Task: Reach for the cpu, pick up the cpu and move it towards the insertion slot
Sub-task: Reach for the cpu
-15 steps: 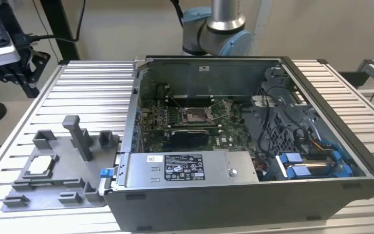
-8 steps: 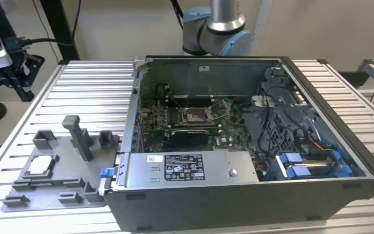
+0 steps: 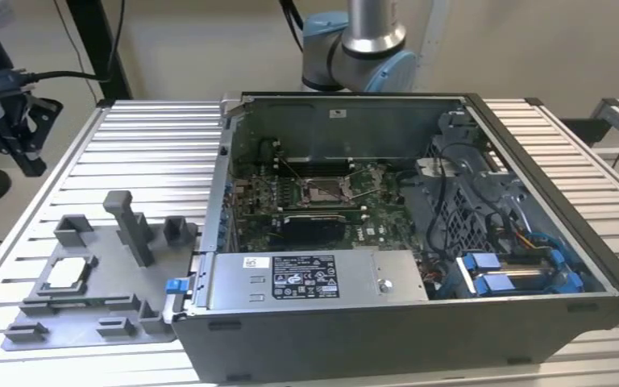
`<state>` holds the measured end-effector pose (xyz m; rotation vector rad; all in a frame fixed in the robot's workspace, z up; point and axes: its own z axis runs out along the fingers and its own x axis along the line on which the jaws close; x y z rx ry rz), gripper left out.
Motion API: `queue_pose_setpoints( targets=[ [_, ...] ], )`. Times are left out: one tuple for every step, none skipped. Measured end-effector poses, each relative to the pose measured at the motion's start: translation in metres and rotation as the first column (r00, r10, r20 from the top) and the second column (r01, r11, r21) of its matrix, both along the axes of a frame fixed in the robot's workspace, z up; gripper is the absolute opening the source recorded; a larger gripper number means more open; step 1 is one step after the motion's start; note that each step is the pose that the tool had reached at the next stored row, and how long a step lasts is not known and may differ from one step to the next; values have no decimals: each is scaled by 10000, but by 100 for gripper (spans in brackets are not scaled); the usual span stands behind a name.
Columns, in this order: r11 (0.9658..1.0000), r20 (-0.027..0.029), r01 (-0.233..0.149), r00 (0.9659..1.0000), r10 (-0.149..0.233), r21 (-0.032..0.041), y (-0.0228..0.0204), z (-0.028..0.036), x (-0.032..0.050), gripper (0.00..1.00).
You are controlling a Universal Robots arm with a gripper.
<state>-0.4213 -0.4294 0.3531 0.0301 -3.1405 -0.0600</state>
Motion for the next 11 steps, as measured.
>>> queue_pose_setpoints(
  targets=[
    [10000, 0, 0, 10000, 0, 0, -18, -1, -9, 0],
    [10000, -1, 0, 10000, 0, 0, -36, -2, -19, 0],
    [10000, -1, 0, 10000, 0, 0, -53, -3, -28, 0],
    [10000, 0, 0, 10000, 0, 0, -71, -4, -34, 0],
    [10000, 0, 0, 10000, 0, 0, -89, -5, -39, 0],
    [10000, 1, 0, 10000, 0, 0, -103, -6, -42, 0],
    [10000, 0, 1, 10000, -1, 0, -113, -6, -43, 0],
    [10000, -1, 0, 10000, 0, -1, -120, -5, -42, 0],
    [10000, -1, 0, 10000, 0, -1, -125, -5, -43, 0],
    [10000, -1, 1, 10000, -1, -1, -126, -5, -42, 0],
    [10000, -1, 0, 10000, 0, 0, -153, -5, -42, 0]
  ],
)
